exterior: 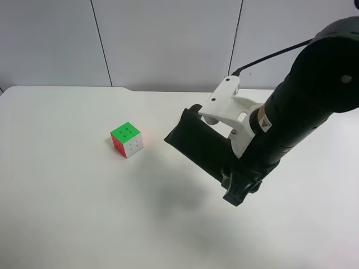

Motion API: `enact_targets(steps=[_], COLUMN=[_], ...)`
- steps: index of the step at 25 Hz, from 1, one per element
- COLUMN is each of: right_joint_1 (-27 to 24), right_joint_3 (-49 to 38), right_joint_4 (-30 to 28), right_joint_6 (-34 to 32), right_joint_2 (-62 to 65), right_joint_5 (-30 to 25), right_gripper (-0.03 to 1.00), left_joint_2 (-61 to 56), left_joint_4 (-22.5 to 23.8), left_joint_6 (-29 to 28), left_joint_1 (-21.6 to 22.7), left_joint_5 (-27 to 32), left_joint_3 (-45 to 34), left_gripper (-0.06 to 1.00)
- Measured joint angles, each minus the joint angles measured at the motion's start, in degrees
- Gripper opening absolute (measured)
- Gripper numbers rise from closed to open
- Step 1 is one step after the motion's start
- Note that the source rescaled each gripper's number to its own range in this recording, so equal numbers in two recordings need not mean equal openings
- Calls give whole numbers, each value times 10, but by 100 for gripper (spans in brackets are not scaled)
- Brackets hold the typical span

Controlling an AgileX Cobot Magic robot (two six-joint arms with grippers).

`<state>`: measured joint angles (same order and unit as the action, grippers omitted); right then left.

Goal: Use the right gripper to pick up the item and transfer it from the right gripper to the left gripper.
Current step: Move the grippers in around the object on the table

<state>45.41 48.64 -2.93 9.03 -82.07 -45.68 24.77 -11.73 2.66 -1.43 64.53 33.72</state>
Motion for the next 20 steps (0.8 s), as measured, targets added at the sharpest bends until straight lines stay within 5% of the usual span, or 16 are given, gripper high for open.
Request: enact_targets(steps=[8,20], right_joint_1=[57,99], right_joint_3=[16,104], right_joint_4=[-8,14], right_joint_6=[12,99], right_joint_2=[0,0], right_joint_5=[0,-5], right_gripper=[3,2], left_joint_2=[85,196], left_joint_4=[-93,-306], left_joint_6=[21,104], left_joint_1=[-38,-40], left_joint_5=[-17,-57], left_joint_3=[0,0], left_gripper=[100,100])
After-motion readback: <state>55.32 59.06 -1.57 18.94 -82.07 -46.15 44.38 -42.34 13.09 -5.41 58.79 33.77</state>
